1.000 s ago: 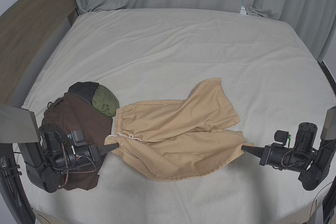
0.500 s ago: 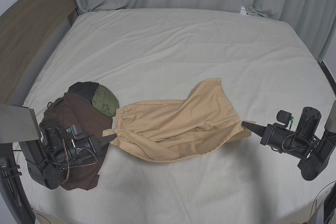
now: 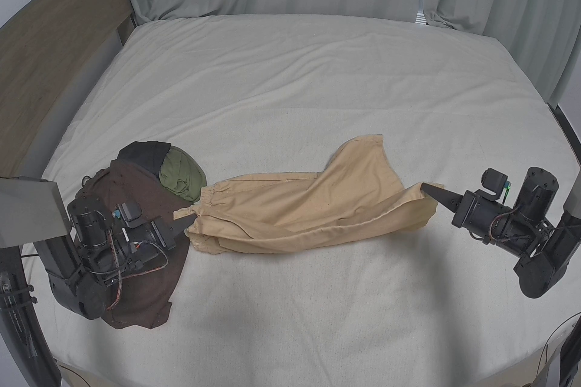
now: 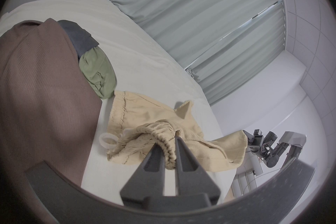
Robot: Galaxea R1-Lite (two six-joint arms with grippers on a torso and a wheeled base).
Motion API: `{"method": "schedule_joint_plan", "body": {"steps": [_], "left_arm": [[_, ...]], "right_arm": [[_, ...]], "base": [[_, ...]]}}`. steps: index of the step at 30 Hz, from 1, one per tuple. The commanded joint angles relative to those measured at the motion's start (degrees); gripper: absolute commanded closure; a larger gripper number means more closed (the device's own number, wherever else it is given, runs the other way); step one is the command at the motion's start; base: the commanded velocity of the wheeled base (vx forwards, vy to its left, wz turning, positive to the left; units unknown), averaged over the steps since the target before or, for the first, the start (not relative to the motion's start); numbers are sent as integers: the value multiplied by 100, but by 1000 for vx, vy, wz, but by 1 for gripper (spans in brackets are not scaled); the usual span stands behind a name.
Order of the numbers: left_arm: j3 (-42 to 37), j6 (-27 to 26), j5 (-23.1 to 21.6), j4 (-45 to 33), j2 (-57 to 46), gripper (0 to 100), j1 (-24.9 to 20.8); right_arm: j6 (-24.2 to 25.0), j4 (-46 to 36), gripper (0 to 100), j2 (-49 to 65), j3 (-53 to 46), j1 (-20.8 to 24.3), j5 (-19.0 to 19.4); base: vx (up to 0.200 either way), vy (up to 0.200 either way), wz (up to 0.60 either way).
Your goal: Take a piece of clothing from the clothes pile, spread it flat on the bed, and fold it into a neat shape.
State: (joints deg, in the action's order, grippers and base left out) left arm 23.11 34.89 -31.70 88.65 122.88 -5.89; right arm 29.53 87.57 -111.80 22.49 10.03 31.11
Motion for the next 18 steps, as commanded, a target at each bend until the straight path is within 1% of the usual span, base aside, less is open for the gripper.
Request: {"method": "schedule_joint_plan", "body": {"steps": [1, 5, 9, 16, 17, 18], "left_arm": [[141, 53, 129, 3, -10, 100, 0], [229, 88, 181, 12, -1, 100, 0], [290, 238, 260, 3, -1, 100, 0], [387, 264, 339, 3, 17, 100, 26], [387, 264, 339, 3, 17, 100, 26], [422, 273, 375, 3, 17, 100, 26]], "right_arm": [[1, -3, 100, -8, 150, -54, 0], [1, -55, 100, -35, 396, -98, 0], [-8, -618, 100, -17, 818, -151, 0], [-8, -1251, 100, -44, 1636, -160, 9], [-8, -1251, 100, -44, 1636, -160, 9], [-8, -1470, 100, -52, 1855, -160, 18]], "base": [[0, 0, 0], [0, 0, 0], [0, 0, 0], [0, 0, 0], [0, 0, 0], [0, 0, 0]]}}
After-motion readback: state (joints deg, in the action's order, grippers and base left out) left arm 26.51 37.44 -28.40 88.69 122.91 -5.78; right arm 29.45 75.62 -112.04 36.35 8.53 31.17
